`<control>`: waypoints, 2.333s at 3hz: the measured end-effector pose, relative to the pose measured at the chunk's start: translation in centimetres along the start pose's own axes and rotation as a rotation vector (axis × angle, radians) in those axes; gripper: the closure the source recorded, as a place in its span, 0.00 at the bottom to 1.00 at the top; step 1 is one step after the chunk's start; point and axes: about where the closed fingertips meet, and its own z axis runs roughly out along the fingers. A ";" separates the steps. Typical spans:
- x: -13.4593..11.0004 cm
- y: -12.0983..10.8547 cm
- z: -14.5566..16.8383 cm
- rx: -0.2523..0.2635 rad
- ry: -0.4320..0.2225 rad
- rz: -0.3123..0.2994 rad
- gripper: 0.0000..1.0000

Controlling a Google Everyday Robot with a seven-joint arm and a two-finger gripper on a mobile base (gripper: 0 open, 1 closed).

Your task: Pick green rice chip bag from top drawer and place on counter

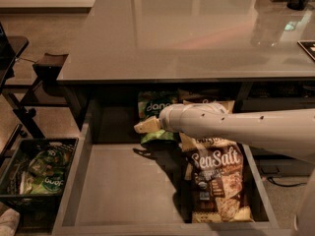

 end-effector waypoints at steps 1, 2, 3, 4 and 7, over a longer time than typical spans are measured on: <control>0.8 -0.6 1.1 -0.006 0.022 0.029 0.00; 1.6 -1.0 2.1 -0.005 0.048 0.047 0.00; 1.6 -1.0 2.1 -0.005 0.048 0.047 0.19; 1.6 -1.0 2.1 -0.005 0.048 0.047 0.42; 1.6 -1.0 2.1 -0.006 0.048 0.047 1.00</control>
Offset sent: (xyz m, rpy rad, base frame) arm 0.0183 -0.0076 -0.0410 -0.0034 0.0982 -0.0410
